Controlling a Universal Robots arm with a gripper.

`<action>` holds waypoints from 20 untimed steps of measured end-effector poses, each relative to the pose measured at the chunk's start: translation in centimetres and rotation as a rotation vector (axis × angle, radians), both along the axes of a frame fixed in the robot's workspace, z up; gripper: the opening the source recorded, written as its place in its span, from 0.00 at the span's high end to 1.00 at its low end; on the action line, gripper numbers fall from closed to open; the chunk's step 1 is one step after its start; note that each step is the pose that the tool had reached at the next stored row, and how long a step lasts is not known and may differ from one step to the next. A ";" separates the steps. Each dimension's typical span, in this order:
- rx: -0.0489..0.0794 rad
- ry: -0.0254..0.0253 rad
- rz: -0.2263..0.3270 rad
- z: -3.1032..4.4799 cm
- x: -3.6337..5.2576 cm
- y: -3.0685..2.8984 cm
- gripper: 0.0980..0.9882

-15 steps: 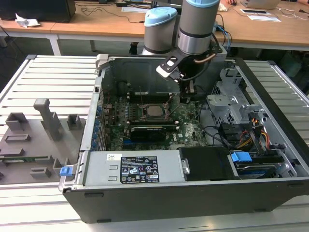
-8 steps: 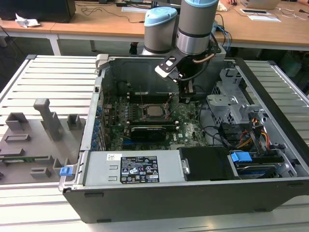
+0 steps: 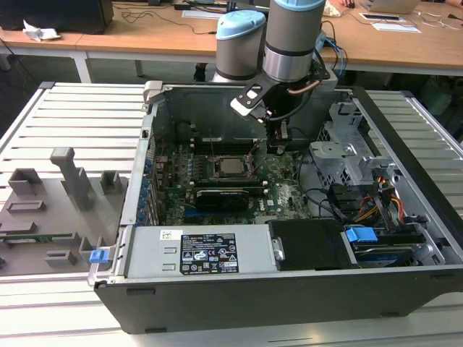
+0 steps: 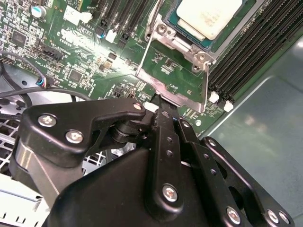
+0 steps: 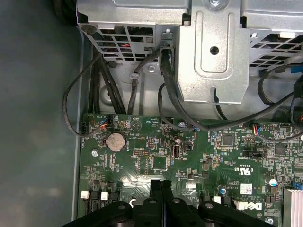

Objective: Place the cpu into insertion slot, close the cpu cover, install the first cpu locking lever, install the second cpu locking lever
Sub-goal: 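Close the cpu cover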

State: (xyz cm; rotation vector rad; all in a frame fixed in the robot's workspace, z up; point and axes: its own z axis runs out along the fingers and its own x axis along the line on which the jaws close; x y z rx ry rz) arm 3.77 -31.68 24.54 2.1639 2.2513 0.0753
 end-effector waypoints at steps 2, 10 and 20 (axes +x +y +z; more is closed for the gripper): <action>0.000 0.0000 0.000 0.00 -0.03 0.00 0.99; 0.000 0.0000 0.000 0.00 -0.37 0.00 0.99; 0.000 0.0000 0.000 0.00 -0.85 0.00 0.99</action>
